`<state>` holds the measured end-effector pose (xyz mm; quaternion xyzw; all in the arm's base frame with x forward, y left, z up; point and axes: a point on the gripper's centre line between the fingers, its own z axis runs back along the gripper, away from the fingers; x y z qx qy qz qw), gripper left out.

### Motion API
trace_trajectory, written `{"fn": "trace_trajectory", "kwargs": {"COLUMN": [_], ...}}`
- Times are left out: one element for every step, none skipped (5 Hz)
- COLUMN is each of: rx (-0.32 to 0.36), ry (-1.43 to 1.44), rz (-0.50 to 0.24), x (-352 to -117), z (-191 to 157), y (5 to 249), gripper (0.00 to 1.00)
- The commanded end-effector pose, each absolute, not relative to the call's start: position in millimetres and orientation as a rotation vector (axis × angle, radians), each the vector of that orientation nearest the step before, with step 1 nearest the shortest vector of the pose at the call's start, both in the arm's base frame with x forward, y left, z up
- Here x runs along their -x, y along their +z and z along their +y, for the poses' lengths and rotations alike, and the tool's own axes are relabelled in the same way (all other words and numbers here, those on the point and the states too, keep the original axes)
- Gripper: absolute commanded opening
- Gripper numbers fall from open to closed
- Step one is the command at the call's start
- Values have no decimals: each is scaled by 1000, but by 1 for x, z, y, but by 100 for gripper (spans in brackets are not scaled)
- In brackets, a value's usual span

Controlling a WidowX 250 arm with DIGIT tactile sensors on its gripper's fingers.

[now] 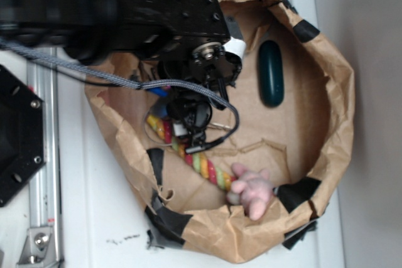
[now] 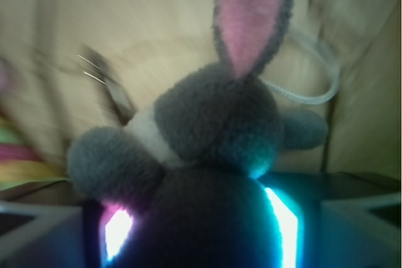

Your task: Grab the gray animal.

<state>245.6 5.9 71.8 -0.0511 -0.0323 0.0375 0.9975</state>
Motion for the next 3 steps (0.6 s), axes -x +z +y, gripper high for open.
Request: {"fn": "trace_trajectory", "kwargs": {"rx": [125, 123, 40], "ry": [98, 146, 105], "rz": [-302, -258, -240], "x": [-260, -261, -262], "z": [-23, -22, -21], "y": [184, 222, 219], "gripper": [0, 0, 0]}}
